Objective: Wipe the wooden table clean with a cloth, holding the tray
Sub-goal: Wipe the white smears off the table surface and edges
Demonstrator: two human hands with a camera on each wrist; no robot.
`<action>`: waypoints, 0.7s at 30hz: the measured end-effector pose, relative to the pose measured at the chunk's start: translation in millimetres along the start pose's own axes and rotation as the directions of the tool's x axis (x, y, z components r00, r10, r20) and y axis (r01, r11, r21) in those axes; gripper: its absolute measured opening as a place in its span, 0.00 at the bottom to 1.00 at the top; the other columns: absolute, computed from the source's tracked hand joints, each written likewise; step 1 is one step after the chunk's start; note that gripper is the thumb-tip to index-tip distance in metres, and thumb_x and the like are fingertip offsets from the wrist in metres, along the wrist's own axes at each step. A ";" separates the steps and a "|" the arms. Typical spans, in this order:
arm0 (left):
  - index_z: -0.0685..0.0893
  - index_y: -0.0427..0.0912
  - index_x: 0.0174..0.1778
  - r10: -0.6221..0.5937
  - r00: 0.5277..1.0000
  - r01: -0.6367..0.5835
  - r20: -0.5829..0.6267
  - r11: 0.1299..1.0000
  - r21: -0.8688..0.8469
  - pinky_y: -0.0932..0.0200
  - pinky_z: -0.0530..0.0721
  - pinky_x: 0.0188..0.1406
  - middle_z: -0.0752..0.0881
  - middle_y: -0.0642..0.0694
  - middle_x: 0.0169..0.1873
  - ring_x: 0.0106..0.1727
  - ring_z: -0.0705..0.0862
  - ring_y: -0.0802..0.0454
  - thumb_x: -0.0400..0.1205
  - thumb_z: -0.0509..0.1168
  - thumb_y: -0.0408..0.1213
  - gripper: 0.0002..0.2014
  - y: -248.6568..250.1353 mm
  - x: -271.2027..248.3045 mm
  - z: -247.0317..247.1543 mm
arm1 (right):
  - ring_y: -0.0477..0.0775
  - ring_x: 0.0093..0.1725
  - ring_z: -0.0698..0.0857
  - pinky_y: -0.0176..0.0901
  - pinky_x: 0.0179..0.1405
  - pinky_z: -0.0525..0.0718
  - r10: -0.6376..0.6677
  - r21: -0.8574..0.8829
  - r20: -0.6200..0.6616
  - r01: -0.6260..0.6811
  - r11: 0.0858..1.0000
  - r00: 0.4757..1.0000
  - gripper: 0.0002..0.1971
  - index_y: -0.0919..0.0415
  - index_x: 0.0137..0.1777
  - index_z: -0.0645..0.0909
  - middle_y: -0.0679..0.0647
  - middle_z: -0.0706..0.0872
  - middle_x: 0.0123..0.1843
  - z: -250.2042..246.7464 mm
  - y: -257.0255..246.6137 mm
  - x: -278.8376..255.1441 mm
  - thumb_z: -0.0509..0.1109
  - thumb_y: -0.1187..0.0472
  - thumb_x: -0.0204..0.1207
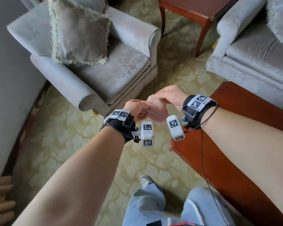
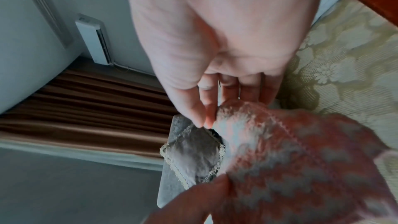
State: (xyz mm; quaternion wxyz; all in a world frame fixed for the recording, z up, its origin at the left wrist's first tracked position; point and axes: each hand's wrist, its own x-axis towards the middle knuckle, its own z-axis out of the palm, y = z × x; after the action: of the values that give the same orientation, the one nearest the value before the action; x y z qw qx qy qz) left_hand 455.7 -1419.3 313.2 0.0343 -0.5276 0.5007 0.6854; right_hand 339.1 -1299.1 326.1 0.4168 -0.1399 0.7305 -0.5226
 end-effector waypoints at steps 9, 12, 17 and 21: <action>0.87 0.39 0.53 0.087 0.996 -0.087 0.004 0.992 0.092 0.49 0.89 0.52 0.89 0.37 0.51 0.54 0.88 0.44 0.77 0.74 0.24 0.11 97.5 82.8 -15.3 | 0.47 0.39 0.84 0.39 0.44 0.82 -0.009 0.024 -0.148 0.012 1.000 0.989 0.09 0.60 0.38 0.85 0.50 0.86 0.35 -8.0 -29.2 99.4 0.74 0.74 0.73; 0.85 0.38 0.53 0.120 0.991 -0.128 0.059 0.981 0.145 0.48 0.90 0.52 0.89 0.38 0.49 0.54 0.89 0.43 0.79 0.71 0.24 0.09 136.6 113.5 8.2 | 0.52 0.47 0.85 0.48 0.52 0.86 0.028 0.019 -0.184 -0.025 1.000 0.983 0.08 0.57 0.39 0.86 0.50 0.87 0.39 -28.9 -29.3 139.3 0.75 0.72 0.73; 0.85 0.40 0.51 0.118 0.987 -0.135 0.106 0.975 0.175 0.42 0.92 0.41 0.89 0.33 0.49 0.47 0.90 0.39 0.80 0.70 0.24 0.08 211.1 159.4 61.1 | 0.53 0.50 0.87 0.47 0.55 0.86 0.024 -0.019 -0.230 -0.030 0.999 0.973 0.08 0.52 0.45 0.87 0.50 0.89 0.46 -73.8 -47.8 207.3 0.78 0.67 0.72; 0.80 0.40 0.58 0.130 0.971 -0.171 0.201 0.964 0.202 0.48 0.90 0.31 0.88 0.33 0.43 0.41 0.90 0.41 0.80 0.67 0.20 0.15 263.0 183.5 114.6 | 0.49 0.56 0.87 0.42 0.56 0.85 -0.025 -0.102 -0.207 0.004 0.995 0.978 0.18 0.55 0.62 0.84 0.49 0.89 0.57 -115.8 -70.0 231.5 0.80 0.57 0.72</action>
State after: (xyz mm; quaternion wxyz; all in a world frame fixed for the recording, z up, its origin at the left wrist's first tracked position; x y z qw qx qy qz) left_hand 144.5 -1555.3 338.5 0.0863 -0.4146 0.6063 0.6731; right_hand 93.5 -1401.4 292.9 0.3268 -0.1108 0.7945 -0.4997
